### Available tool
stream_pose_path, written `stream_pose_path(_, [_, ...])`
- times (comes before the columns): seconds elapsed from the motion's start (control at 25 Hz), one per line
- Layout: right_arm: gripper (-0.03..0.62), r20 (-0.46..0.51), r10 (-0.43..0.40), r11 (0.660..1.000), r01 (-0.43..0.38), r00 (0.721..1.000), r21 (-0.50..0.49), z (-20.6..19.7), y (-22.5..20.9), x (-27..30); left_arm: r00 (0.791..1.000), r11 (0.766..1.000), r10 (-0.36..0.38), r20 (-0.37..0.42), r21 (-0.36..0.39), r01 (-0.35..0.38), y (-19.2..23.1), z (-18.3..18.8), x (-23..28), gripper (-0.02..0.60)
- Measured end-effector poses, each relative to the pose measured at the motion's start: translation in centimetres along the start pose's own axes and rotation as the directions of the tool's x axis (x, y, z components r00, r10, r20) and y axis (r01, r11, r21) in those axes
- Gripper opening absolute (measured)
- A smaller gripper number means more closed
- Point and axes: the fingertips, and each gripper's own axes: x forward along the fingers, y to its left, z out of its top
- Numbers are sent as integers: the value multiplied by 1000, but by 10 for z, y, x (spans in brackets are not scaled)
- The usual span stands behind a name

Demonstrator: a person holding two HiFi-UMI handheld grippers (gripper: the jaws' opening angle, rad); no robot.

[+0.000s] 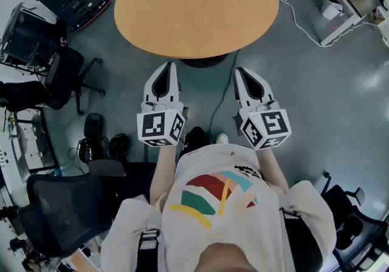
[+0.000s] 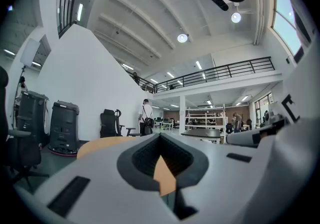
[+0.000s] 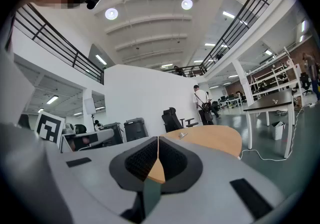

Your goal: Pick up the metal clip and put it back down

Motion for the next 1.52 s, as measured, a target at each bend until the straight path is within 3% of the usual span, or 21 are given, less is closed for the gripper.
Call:
stream_pose_path(0.24, [15,13,0,1000,0,1000,6,7,-27,-14,1000,1000,16,-7,12,-16,-22,-4,5,41])
stream_pose_path(0.6, [15,29,-9,999,8,1000,47,-3,-63,0,998,995,51,26,79,-53,-4,5,38,43])
stream_pose_path(0.92, [14,79,-92,995,90,993,39,12,-113,41,998,995,4,69,100,-11,18,14,108,43])
stream_pose_path(1.24, [15,58,-77,995,73,995,62,32,-134,173,998,995,-60,30,85,57,80,13,236,42])
stream_pose_path(1.52, [15,13,-16,1000,16,1000,-5,64,-119,362,996,995,-84,2,54,84,193,26,367,41])
